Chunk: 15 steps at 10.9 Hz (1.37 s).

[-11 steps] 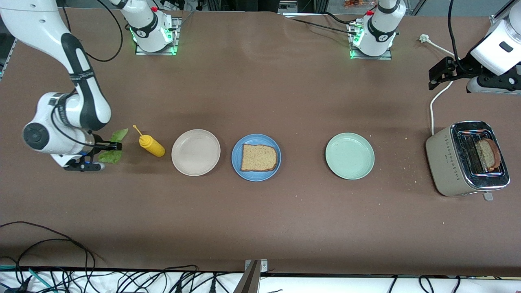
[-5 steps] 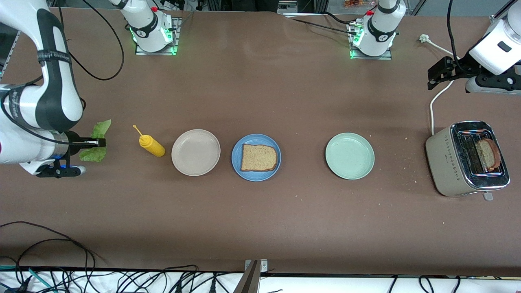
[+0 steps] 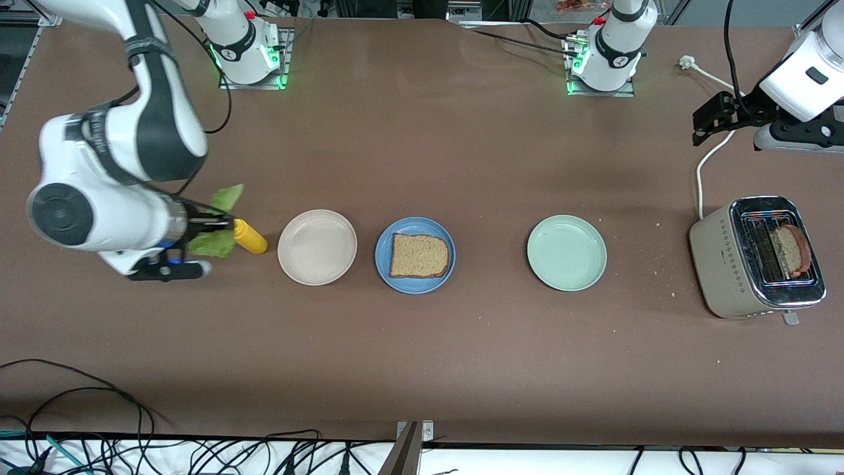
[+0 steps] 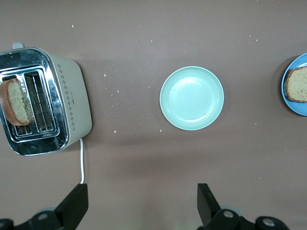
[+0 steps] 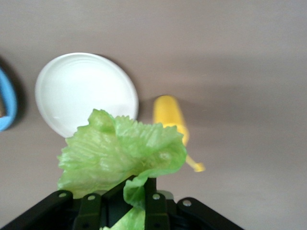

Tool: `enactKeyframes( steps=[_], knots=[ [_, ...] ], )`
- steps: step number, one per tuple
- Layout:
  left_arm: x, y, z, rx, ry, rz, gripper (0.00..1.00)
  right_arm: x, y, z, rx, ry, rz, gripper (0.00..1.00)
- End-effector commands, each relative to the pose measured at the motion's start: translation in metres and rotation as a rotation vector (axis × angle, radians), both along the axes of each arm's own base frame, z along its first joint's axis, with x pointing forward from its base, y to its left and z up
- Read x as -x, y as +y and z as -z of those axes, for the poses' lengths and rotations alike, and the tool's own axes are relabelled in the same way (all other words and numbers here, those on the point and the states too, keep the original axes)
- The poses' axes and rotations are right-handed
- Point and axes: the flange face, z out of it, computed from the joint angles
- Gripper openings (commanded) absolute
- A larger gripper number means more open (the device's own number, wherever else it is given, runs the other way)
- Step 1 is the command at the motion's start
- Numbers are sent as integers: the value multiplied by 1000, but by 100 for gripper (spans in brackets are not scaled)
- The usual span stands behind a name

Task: Make sandwich in blue plate with both arms
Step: 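Lift the lettuce and carry it over the blue plate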

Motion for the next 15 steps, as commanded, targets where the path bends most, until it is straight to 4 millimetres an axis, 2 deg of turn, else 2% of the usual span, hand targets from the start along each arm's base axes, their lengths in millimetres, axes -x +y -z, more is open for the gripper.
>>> enactKeyframes(
  steps=[1,3,5,7,10,11,13,14,15],
  knots=[
    [3,1,-2,-21,2,12,100,9,90,3,-28,-44,147,0],
    [2,2,-1,-21,4,17,100,23,169,22,-70,-85,243,0],
    [2,3,-1,-24,4,15,100,33,223,60,-79,-123,285,0],
    [2,5,-1,-27,4,15,100,32,256,111,-107,-179,270,0],
    [2,5,-1,-27,2,15,100,39,298,167,-187,-269,257,0],
    [2,5,-1,-27,2,15,100,39,303,184,-205,-288,268,0],
    [2,5,-1,-28,2,15,100,47,315,196,-220,-293,265,0],
    [2,5,-1,-28,2,15,100,50,319,197,-232,-279,277,29],
    [2,5,-1,-28,2,14,100,50,319,198,-232,-277,276,99]
  ],
)
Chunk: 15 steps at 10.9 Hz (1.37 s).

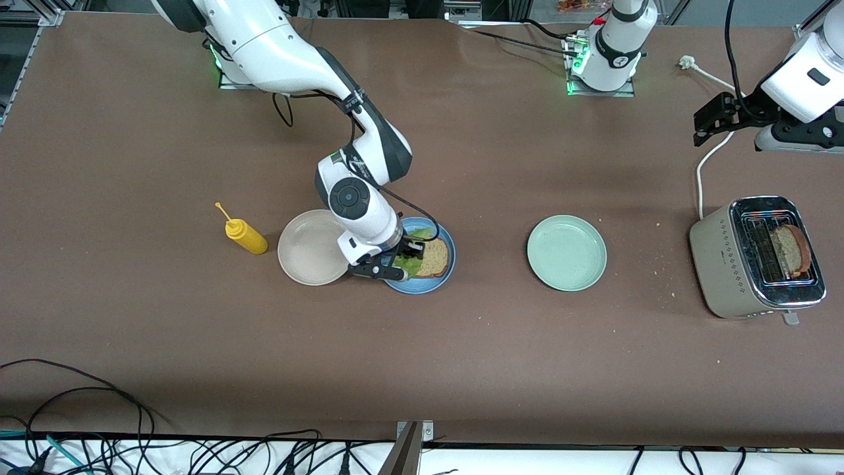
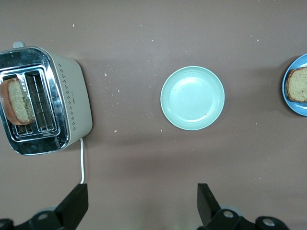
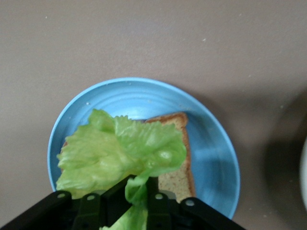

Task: Make sandwich in blue plate with both arms
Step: 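Lower the lettuce onto the bread and open the right gripper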

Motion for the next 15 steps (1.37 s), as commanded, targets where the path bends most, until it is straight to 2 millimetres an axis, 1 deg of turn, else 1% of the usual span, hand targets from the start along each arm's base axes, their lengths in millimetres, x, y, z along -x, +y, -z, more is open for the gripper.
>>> enactKeyframes(
  steps=[1,2,4,5,6,8,9,10,11,12,13,15],
  knots=[
    [2,3,-2,-28,1,17,100,-3,7,-10,-34,-9,1,100],
    [2,3,-2,-28,1,17,100,-2,10,-19,-28,-22,-17,100],
    [2,3,-2,-28,1,17,100,-3,4,-57,-22,-21,-28,100],
    [2,3,-2,-28,1,17,100,-5,-4,-77,-5,-9,-27,100],
    [2,3,-2,-28,1,17,100,-7,-17,-95,34,2,-60,100],
    [2,3,-2,-28,1,17,100,-10,-49,-129,129,27,-189,100],
    [2,3,-2,-28,1,17,100,-14,-72,-148,161,47,-215,100],
    [2,3,-2,-28,1,17,100,-21,-96,-154,196,69,-207,100],
    [2,3,-2,-28,1,19,100,-20,-118,-179,237,87,-226,100],
    [2,3,-2,-28,1,17,100,-15,-142,-202,279,132,-290,100],
    [2,3,-2,-28,1,17,100,-14,-172,-226,286,154,-338,100],
    [2,3,-2,-27,1,19,100,-11,-246,-259,265,183,-457,100]
  ],
)
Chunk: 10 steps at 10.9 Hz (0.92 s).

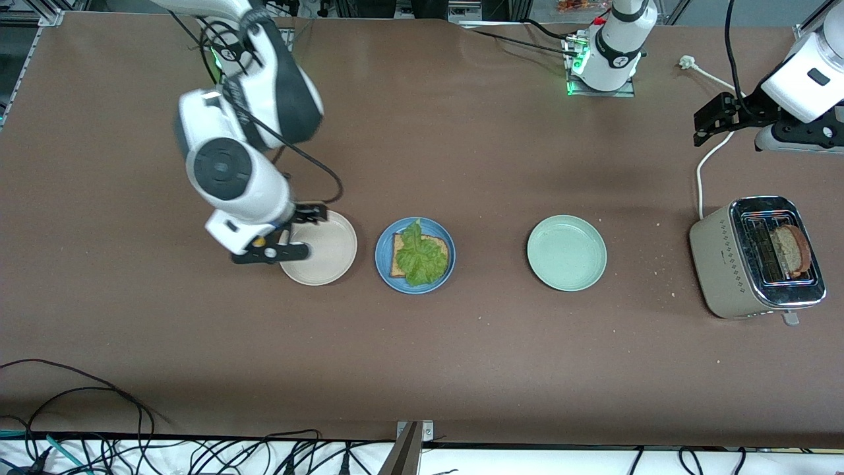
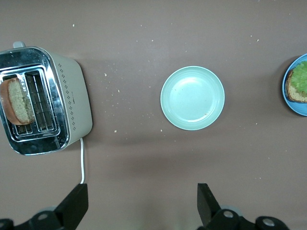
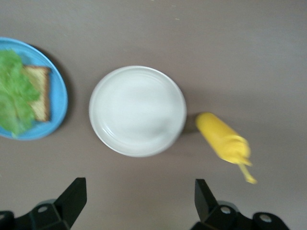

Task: Make sandwich in blue plate with both arms
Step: 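Withdraw the right gripper toward the yellow bottle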

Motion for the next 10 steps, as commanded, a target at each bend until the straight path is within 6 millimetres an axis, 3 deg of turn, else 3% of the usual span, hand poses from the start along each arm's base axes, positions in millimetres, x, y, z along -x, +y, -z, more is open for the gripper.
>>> enactKeyframes(
  steps=[1,4,6,10],
  knots=[
    [2,3,-2,-27,1,19,100,16,-109,-50,-46,55,-156,100],
    [2,5,-2,-26,1,16,100,38,-234,-48,-145,90,-260,100],
    [2,7,-2,-26,1,13,100,38,-302,-31,-198,68,-394,100],
    [1,12,-1,-26,2,3,100,33,-377,19,-370,-6,-552,100]
  ],
)
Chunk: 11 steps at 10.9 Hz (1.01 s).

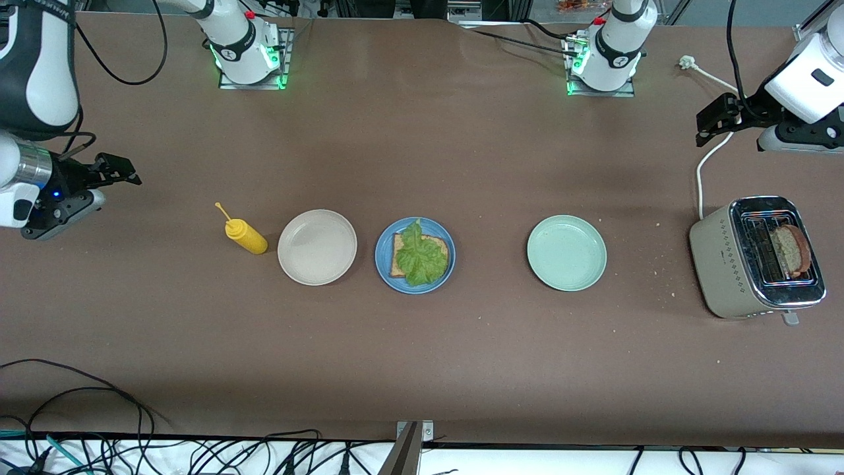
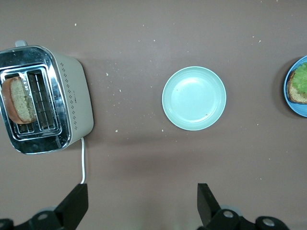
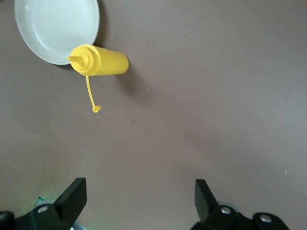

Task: Make sandwich in blue plate with both arms
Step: 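Withdraw the right gripper toward the yellow bottle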

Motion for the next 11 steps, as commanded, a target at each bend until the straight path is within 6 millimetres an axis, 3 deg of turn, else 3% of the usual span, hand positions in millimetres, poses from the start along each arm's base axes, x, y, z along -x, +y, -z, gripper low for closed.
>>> enactKeyframes(
  steps=[1,3,5,7,11],
  knots=[
    [2,6,-1,-27,2,14,100,-7,-43,46,-192,-52,-134,100],
    [2,6,-1,-27,2,14,100,-12,-71,87,-327,-121,-270,100],
    [2,7,-1,-27,2,12,100,-16,-80,130,-458,-207,-416,100],
    [2,8,-1,-27,2,11,100,-15,-80,165,-563,-258,-489,100],
    [1,8,-1,-27,4,11,100,-13,-62,234,-784,-427,-757,100]
  ],
)
